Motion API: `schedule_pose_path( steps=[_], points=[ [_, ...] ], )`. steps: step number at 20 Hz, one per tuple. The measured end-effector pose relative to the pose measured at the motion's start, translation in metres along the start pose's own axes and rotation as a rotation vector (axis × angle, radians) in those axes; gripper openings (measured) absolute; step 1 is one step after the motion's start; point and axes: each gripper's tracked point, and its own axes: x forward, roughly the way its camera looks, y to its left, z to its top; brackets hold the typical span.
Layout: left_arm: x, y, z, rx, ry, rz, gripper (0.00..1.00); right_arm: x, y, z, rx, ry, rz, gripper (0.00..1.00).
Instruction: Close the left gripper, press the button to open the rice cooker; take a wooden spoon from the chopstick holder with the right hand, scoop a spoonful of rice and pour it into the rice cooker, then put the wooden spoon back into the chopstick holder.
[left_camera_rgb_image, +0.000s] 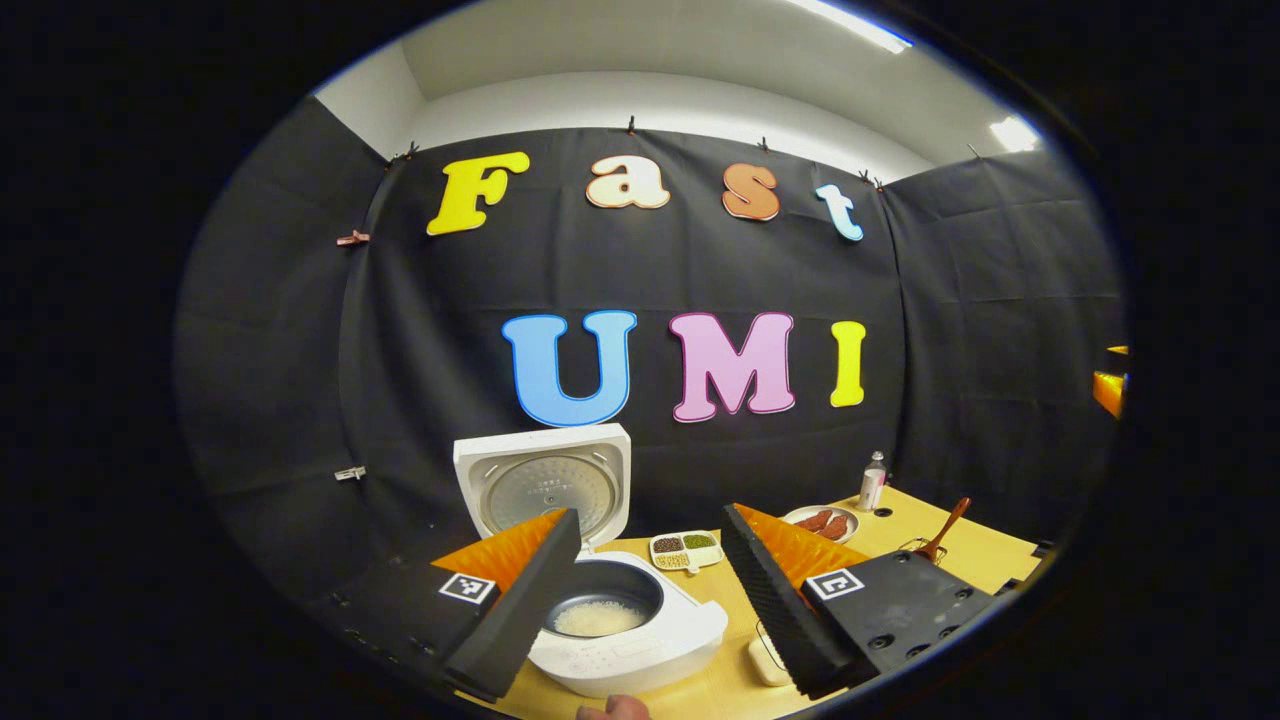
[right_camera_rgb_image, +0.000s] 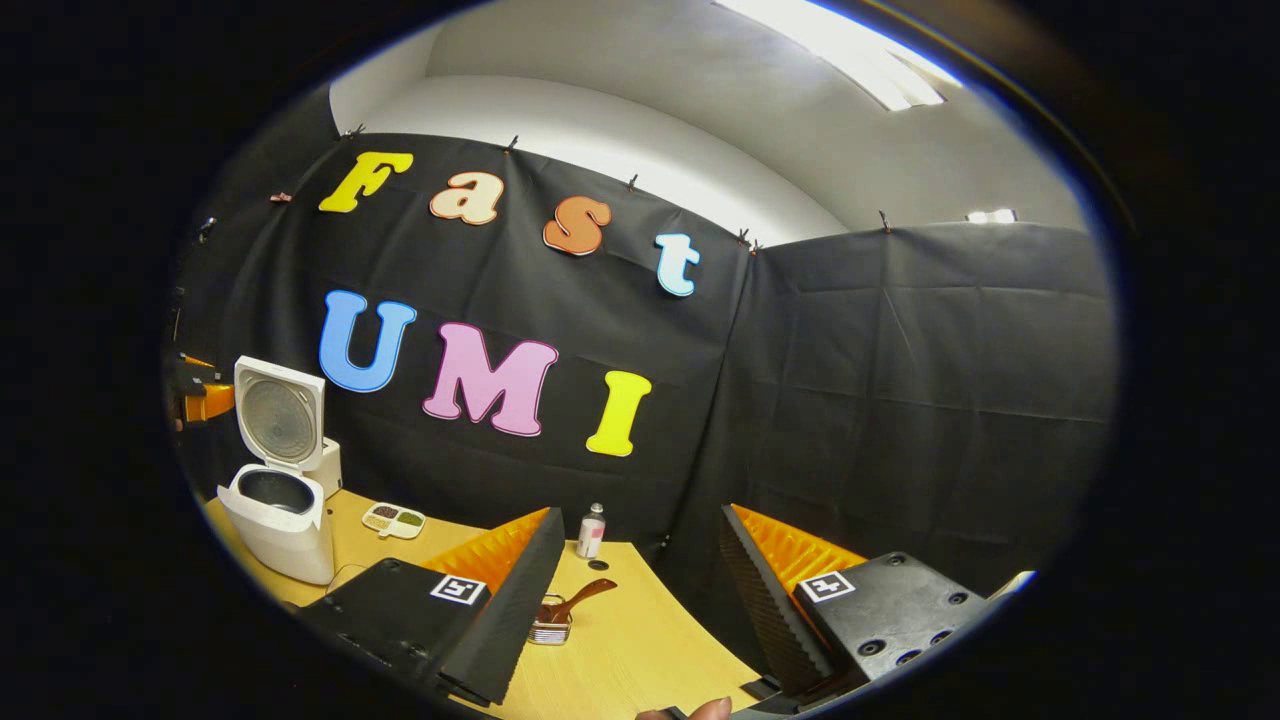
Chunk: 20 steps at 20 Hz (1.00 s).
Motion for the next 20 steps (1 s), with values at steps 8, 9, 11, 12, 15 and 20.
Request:
schedule_pose_path(
  steps=[8, 9, 11, 12, 15, 20],
  points=[
    [-0.025, -0.025, 0.018, -0.016, -0.03, 0.014, 0.97, 0.021, 0.002, -0.007, 0.014, -0.037, 0.085, 0.98],
    [-0.025, -0.03, 0.02, -0.017, -0.03, 0.015, 0.97, 0.028, -0.003, -0.011, 0.013, -0.036, 0.088, 0.98],
    [-0.026, -0.042, 0.023, -0.014, -0.036, 0.019, 0.97, 0.041, -0.009, -0.02, 0.014, -0.035, 0.109, 0.97],
    [-0.026, -0.048, 0.024, -0.012, -0.033, 0.024, 0.97, 0.047, -0.011, -0.028, 0.019, -0.023, 0.12, 0.98],
    [-0.025, -0.068, 0.025, 0.001, -0.025, 0.026, 0.97, 0.068, -0.026, -0.054, 0.034, 0.002, 0.122, 0.97],
    [-0.025, -0.107, 0.027, -0.018, -0.026, 0.016, 0.97, 0.091, -0.053, -0.098, 0.061, 0.031, 0.127, 0.97]
  ],
)
